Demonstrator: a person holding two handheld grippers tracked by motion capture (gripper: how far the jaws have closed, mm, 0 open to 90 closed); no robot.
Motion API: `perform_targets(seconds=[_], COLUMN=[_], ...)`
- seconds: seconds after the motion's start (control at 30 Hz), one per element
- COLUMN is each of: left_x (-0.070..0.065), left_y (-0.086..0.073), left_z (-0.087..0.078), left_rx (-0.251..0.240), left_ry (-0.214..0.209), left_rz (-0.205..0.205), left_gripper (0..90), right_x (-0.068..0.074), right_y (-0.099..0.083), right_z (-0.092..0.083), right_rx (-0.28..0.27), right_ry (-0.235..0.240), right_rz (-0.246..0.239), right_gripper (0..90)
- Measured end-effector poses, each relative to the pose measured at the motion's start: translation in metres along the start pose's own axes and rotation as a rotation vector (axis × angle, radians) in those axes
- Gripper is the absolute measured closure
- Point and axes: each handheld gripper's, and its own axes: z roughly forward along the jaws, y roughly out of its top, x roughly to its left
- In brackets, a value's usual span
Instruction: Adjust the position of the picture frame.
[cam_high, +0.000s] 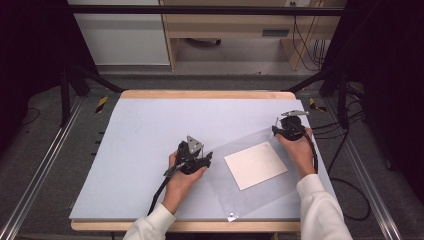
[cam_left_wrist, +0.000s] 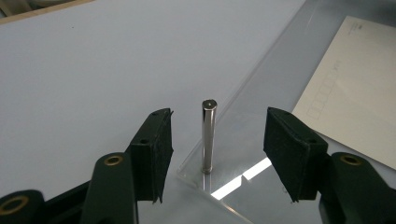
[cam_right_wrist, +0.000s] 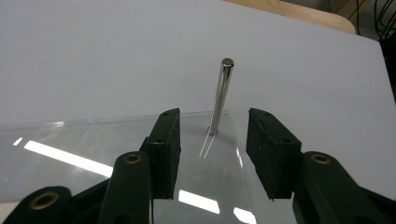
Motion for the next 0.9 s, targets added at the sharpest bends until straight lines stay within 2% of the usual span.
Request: perform_targets(seconds=[0.13, 0.37, 0.47, 0.53, 0.6, 0.8, 0.9], left_x=[0.0, -0.001, -0.001, 0.0, 0.0, 0.001, 0.0], left_y=[-0.001, -0.005, -0.006, -0.006, -0.007, -0.011, -0.013], left_z=[0.001, 0.002, 0.003, 0.002, 0.001, 0.003, 0.003], left_rx=[0.003, -0.002, 0.0, -0.007, -0.008, -0.007, -0.007], left_ry=[0.003, 0.002, 0.0, 0.003, 0.004, 0.003, 0.002], left_rz=[-0.002, -0.02, -0.033, -0.039, -0.041, -0.046, -0.046], left_gripper=[44.3, 49.1, 50.8, 51.6, 52.1, 53.8, 54.4], right_x=[-0.001, -0.002, -0.002, -0.002, -0.001, 0.001, 0.001], right_y=[-0.002, -0.001, 0.002, 0.005, 0.007, 0.003, 0.004], right_z=[0.009, 0.016, 0.018, 0.02, 0.022, 0.03, 0.031], right_rx=[0.016, -0.005, 0.016, 0.012, 0.018, 0.045, 0.034], right_ry=[-0.007, -0.014, -0.019, -0.024, -0.036, -0.041, -0.04], right_rz=[0.017, 0.04, 0.027, 0.04, 0.024, 0.02, 0.023], right_gripper=[58.7, 64.7, 65.2, 65.4, 66.2, 69.4, 72.2])
